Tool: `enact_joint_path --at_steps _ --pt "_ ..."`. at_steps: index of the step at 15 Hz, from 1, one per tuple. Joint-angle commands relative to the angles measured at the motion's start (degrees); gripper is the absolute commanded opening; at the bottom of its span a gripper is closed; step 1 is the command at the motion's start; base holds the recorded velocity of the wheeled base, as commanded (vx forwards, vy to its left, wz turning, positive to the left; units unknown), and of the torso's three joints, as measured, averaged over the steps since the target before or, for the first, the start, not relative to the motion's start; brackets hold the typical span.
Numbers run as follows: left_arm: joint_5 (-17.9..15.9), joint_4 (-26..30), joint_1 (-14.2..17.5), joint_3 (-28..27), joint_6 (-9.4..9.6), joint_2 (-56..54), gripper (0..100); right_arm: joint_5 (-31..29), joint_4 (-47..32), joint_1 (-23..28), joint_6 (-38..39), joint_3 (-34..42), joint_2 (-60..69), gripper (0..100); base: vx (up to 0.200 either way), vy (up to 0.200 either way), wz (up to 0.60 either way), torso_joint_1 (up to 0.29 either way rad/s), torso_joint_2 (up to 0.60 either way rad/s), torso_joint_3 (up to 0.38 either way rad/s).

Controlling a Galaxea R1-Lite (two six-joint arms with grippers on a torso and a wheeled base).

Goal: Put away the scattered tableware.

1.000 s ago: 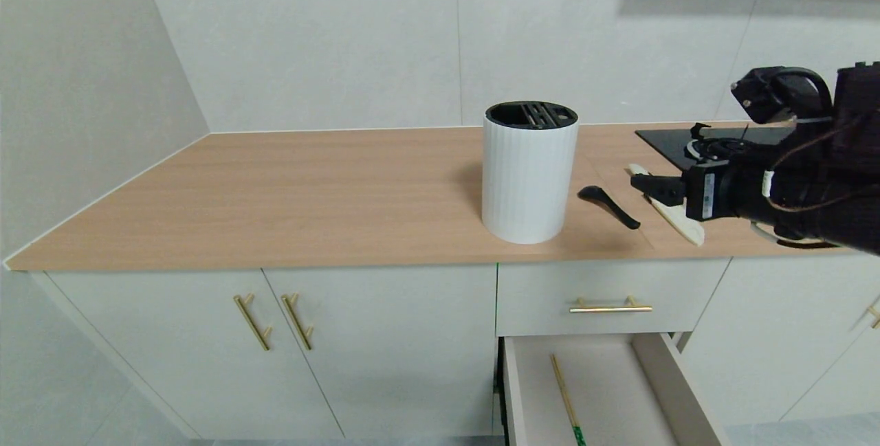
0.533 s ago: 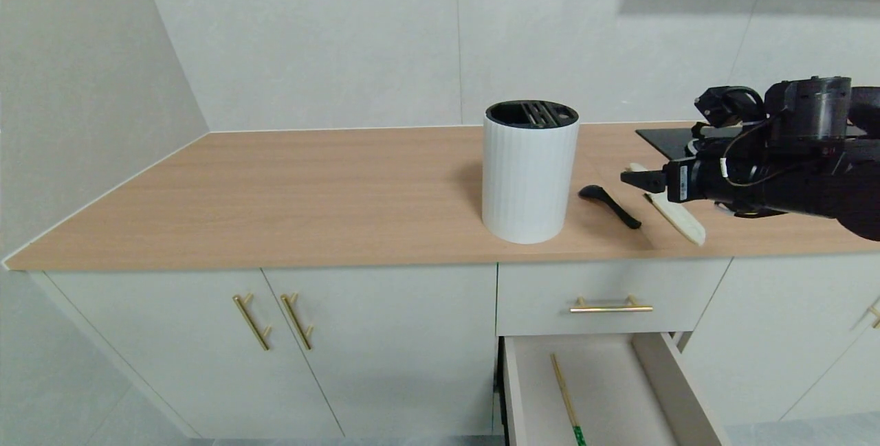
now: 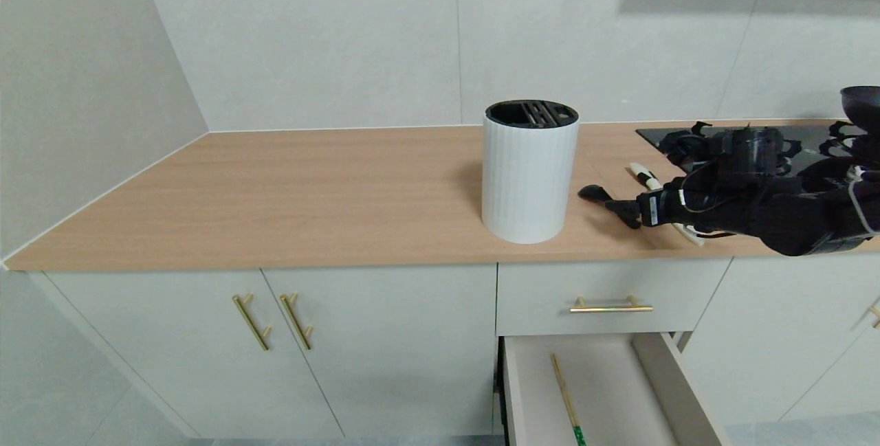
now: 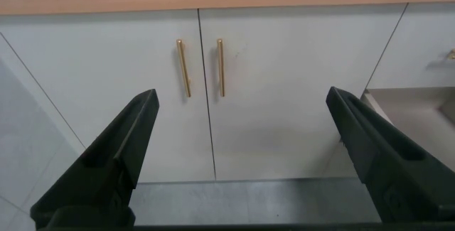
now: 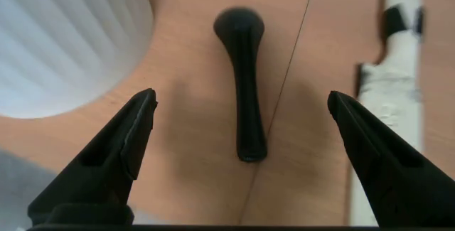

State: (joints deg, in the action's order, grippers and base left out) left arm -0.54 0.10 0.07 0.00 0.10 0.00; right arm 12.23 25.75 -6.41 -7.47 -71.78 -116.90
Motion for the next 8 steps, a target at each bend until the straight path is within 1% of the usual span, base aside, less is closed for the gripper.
enact_joint_path --at_steps 1,4,8 --pt "0.0 0.0 0.0 0.0 -0.01 0.1 100 -0.4 0.2 -0.5 -0.2 -1.1 -3.9 100 0.0 0.0 0.0 0.0 0.0 0.0" --pt "0.0 0.0 0.0 0.0 -0.01 0.0 100 -0.6 0.2 -0.8 -0.7 -3.1 -6.7 100 0.0 0.0 0.0 0.0 0.0 0.0" --pt "0.0 0.0 0.0 0.0 -0.01 0.1 100 -0.6 0.2 -0.8 -0.7 -3.8 -7.3 100 0.0 0.0 0.0 0.0 0.0 0.0"
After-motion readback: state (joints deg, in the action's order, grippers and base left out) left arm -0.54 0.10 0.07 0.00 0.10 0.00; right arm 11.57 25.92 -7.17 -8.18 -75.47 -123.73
